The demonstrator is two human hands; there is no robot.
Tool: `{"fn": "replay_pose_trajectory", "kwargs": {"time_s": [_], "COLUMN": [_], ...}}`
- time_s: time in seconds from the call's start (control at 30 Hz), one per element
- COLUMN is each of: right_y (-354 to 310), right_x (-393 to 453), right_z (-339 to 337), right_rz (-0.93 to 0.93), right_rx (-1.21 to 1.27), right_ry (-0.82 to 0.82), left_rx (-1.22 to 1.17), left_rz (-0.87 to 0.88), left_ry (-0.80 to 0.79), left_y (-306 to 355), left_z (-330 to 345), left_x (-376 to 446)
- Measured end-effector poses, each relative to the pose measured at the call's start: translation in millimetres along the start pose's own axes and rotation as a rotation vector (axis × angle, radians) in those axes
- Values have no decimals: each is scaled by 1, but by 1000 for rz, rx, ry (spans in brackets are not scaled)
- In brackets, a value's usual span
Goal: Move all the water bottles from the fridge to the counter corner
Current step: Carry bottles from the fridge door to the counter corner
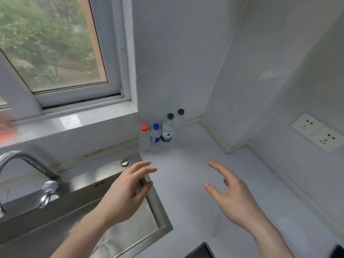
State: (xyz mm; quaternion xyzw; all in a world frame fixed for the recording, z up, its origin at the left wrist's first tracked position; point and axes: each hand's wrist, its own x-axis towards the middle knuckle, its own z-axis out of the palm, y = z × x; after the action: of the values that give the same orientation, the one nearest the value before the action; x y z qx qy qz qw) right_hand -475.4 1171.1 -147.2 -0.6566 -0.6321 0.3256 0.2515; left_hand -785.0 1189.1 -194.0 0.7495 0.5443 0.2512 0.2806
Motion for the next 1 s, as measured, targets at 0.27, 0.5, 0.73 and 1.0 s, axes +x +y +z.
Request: {"fn": "replay_pose_trajectory", "kwargs": {"time_s": [0.27, 0.5, 0.73, 1.0], "right_y": [30, 48, 78, 105], "right_x": [-107, -159, -243, -352], "right_z": [-17, -27, -50, -66], "right_rz": [131, 174, 255, 384], "right_rx": [38, 42, 61, 108], "right_ry": [180, 285, 362, 554], "left_rx": [43, 102, 86, 109], "left_rz": [164, 323, 400, 550], "left_ry": [-212, -309, -407, -582], "left_y": [79, 120, 165, 227], "left_z": [37, 54, 101, 162], "left_x": [-1, -10, -40, -88]}}
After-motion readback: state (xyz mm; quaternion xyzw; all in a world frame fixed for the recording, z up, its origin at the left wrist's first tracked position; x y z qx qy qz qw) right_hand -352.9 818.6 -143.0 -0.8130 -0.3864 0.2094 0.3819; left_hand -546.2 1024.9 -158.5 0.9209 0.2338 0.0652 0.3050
